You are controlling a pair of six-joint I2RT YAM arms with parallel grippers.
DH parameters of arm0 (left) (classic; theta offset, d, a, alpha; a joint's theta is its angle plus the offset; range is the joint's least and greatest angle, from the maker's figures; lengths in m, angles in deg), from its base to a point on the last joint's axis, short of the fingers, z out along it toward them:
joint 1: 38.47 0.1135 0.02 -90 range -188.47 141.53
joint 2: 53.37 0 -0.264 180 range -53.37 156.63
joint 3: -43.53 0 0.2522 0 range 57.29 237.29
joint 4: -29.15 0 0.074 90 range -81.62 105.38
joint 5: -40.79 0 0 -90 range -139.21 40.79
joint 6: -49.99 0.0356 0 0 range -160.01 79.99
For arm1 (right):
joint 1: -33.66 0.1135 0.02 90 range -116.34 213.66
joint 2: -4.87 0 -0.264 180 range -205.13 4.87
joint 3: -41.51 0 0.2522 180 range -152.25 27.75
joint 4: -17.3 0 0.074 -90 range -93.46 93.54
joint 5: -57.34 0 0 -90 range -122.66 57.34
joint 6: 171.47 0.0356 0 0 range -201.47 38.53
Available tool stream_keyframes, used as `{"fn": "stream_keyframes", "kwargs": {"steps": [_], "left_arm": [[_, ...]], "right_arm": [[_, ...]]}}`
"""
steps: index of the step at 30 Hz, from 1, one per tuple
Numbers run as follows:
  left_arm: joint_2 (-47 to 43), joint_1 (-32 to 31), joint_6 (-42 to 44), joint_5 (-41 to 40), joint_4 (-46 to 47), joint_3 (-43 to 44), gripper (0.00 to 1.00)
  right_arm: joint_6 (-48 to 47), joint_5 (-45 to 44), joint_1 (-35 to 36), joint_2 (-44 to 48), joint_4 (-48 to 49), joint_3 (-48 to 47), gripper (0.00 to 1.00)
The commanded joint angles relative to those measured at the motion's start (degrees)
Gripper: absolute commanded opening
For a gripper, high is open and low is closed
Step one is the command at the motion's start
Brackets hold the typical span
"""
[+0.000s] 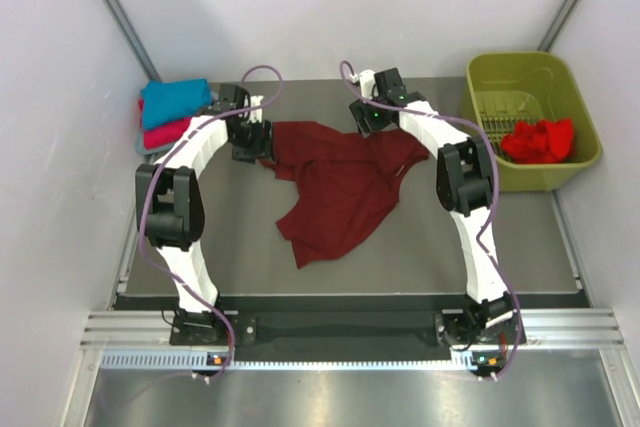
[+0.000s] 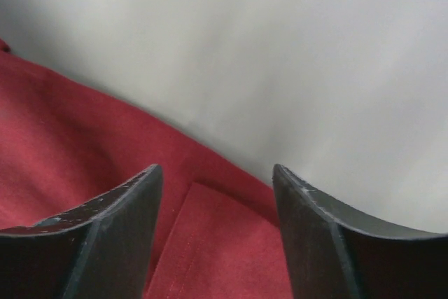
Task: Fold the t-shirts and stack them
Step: Flatten the tshirt out
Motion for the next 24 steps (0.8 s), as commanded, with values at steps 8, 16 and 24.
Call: {"fn": "stream_keyframes", "kwargs": {"steps": [8, 16, 24], "left_arm": [[-1.78, -0.09, -1.66, 1.21, 0.47, 3.97, 0.66], [-2.14, -0.01, -1.84, 1.03, 0.64, 3.62, 0.67], [-1.78, -0.01, -2.01, 1.29, 1.08, 3.1, 0.67]], "right_arm": [[1.79, -3.16, 1.24, 1.53, 0.13, 3.3, 0.59], [1.79, -3.06, 1.77, 1.79, 0.22, 4.27, 0.35], [1.52, -5.17, 1.77, 3.02, 0.66, 4.27, 0.18]]}}
